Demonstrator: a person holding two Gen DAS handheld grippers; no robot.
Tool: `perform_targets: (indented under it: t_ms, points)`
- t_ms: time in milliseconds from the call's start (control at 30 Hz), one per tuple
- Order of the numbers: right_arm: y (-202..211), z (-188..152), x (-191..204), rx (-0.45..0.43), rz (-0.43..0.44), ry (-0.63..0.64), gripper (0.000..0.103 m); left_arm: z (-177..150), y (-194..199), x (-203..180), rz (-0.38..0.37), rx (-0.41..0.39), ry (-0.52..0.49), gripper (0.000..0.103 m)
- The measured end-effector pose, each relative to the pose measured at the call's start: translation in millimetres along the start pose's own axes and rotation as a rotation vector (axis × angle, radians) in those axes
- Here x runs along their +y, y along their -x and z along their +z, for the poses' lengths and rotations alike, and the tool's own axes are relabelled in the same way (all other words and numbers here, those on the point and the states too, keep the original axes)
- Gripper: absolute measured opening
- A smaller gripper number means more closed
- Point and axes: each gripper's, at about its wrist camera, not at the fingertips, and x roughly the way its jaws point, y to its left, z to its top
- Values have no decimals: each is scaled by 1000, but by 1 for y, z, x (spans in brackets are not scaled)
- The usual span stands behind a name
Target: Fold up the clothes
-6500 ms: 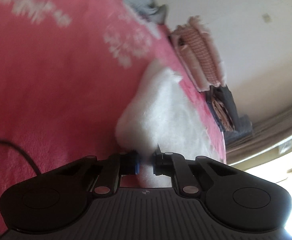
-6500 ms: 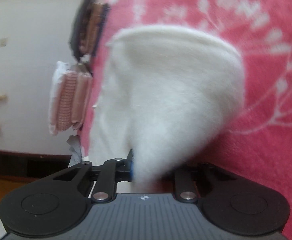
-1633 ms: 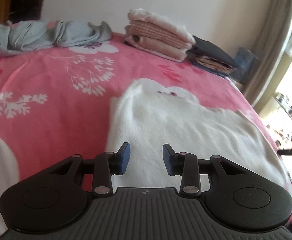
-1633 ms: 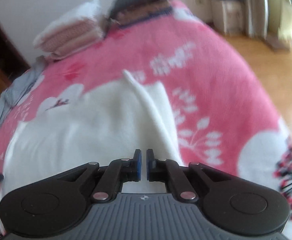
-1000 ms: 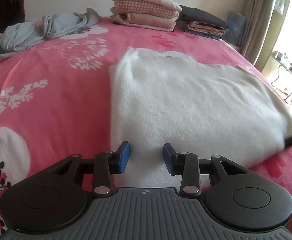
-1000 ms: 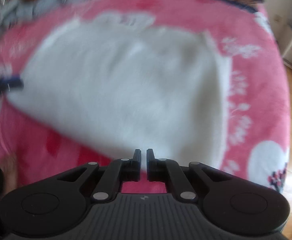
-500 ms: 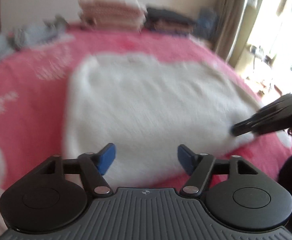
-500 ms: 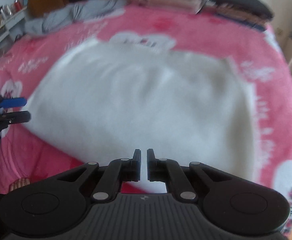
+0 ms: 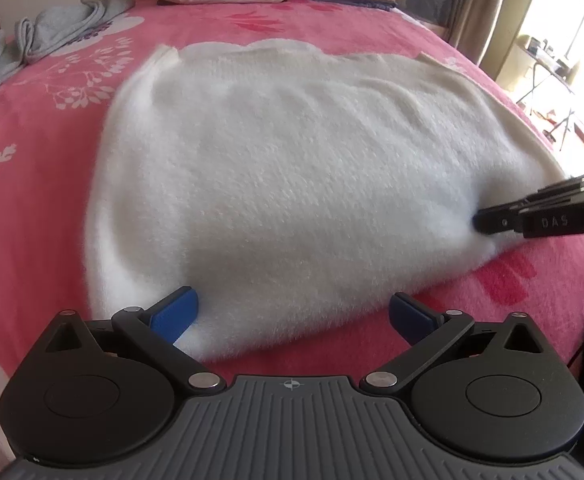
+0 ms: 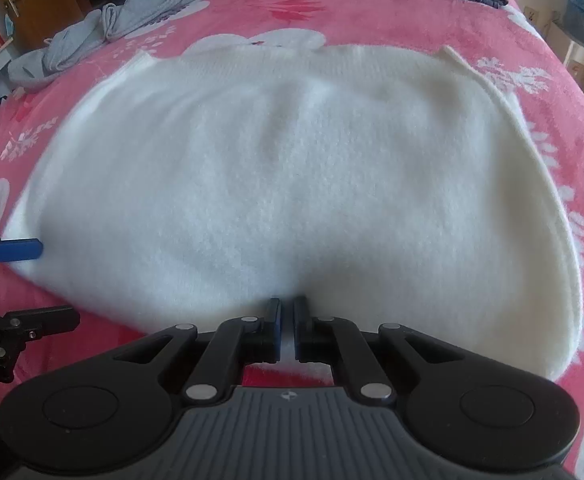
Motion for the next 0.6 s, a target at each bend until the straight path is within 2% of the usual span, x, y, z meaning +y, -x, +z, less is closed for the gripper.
perform_targets:
  t_ms: [600]
  points:
    - [11, -8, -2, 1, -15, -3, 6, 2, 1, 0, 19, 7, 38, 103]
